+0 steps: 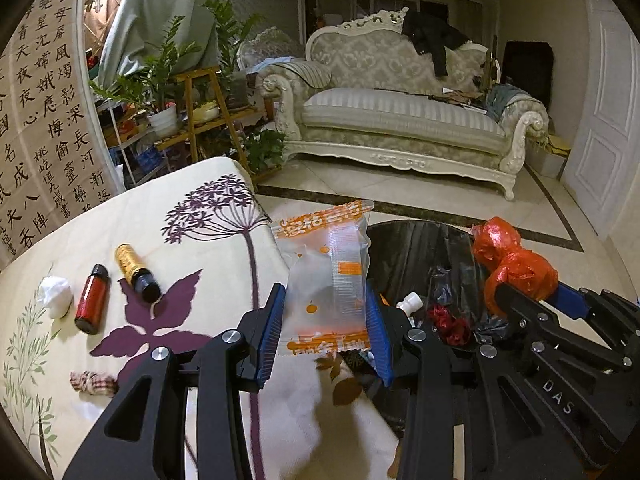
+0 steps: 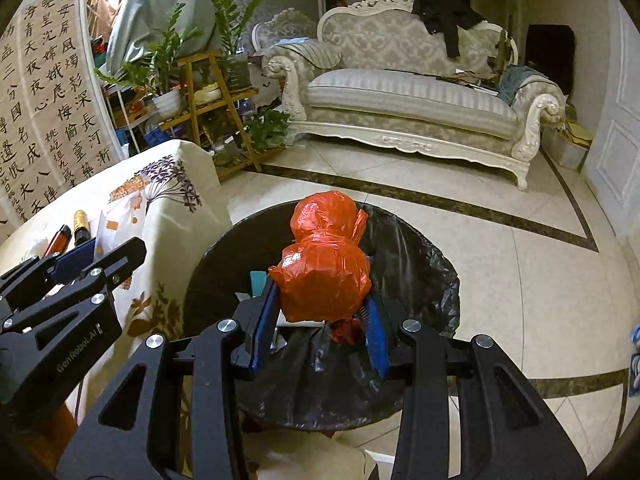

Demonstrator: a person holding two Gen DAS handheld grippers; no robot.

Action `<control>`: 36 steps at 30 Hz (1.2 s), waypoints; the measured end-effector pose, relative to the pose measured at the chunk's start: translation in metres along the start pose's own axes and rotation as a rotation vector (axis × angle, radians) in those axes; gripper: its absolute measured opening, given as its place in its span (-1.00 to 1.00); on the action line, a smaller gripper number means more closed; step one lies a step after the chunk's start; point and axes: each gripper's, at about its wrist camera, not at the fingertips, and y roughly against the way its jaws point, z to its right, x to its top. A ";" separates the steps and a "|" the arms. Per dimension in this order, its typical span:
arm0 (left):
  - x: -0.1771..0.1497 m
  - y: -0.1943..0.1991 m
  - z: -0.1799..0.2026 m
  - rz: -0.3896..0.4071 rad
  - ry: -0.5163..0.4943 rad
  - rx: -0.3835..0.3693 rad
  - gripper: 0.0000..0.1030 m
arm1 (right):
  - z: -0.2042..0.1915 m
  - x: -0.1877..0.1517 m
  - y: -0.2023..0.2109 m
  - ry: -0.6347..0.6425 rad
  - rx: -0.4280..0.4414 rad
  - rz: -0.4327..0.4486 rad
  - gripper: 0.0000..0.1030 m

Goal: Collect trash
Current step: 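Carry packet and orange bag over the bin and open both grippers, then move both grippers back from the bin to the table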

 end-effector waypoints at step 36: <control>-0.031 0.037 -0.073 -0.061 0.161 0.140 0.42 | -0.038 0.001 0.017 0.004 0.095 0.012 0.05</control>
